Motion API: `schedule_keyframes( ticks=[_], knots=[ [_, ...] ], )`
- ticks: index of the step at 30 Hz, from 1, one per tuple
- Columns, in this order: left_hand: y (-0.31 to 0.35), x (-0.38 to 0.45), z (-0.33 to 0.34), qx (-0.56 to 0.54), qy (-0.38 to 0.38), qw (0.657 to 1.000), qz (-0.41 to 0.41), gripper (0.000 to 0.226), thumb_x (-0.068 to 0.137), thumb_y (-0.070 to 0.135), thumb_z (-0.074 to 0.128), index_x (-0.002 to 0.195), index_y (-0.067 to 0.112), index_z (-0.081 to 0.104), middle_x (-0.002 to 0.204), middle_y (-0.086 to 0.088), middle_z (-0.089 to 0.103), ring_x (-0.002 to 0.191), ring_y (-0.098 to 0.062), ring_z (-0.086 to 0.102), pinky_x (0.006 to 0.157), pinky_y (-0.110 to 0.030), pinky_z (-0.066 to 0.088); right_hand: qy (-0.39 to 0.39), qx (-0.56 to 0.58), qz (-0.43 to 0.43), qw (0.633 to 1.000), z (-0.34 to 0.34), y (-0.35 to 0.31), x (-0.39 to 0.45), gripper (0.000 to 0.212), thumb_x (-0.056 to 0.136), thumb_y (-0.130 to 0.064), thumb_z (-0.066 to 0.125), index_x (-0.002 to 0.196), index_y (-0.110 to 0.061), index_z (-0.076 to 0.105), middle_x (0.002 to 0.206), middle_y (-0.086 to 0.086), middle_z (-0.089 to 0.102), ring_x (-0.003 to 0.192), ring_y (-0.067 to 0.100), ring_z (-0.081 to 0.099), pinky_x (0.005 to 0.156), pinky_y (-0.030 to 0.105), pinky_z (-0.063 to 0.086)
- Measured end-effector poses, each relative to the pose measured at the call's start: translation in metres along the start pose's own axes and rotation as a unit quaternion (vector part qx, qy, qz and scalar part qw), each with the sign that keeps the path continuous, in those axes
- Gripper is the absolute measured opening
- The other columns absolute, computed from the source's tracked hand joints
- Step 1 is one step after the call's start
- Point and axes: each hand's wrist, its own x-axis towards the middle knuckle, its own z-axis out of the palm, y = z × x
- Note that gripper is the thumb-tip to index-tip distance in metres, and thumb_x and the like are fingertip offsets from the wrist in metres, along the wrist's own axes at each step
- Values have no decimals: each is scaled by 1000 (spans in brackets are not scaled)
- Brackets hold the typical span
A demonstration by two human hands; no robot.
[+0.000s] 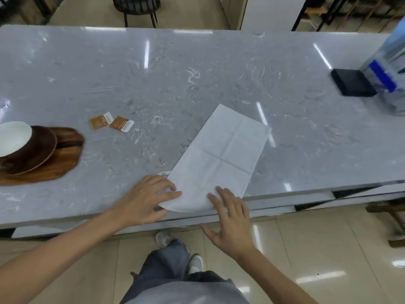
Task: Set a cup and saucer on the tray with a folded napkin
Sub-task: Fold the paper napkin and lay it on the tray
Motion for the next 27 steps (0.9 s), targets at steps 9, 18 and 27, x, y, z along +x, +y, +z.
schedule_keyframes(
  ticks=[9,18,27],
  knots=[
    [44,20,-12,-83,113,990,2,20,88,27,68,100,18,81,95,0,74,88,-22,69,78,-39,49,81,72,98,989,13,-29,0,83,86,-72,58,152,-25,38,166,2,30,157,23,21,123,48,20],
    [69,42,-28,-93,171,981,-27,23,89,34,65,87,20,82,81,7,73,72,-15,64,70,-38,49,194,115,112,968,-32,-13,-27,75,76,-12,65,147,-17,42,153,15,41,136,35,44,102,51,50],
    [90,53,-36,-142,223,960,-89,40,90,45,65,69,12,76,68,7,69,61,-15,60,63,-40,49,164,132,51,976,-51,17,-42,98,74,-22,85,153,-24,28,157,12,33,138,31,38,97,35,50]
  ],
)
